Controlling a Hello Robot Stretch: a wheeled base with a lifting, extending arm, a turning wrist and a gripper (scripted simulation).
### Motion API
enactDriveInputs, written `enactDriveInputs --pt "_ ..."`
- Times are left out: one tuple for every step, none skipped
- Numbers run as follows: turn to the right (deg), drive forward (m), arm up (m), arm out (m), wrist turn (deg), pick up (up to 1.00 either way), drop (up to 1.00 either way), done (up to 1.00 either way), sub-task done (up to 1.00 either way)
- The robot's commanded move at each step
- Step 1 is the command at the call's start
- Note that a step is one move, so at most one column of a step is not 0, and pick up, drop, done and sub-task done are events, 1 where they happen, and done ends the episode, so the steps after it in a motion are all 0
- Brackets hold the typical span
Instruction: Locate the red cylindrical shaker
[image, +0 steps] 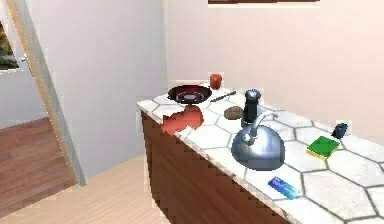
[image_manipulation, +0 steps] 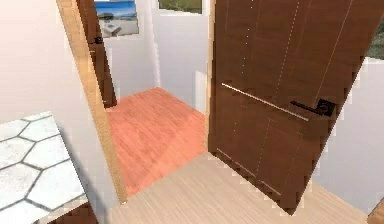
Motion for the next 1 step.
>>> enactDriveInputs --pt "0.0 0.0 0.0 0.0 0.0 0.0 0.0 1.0 0.0"
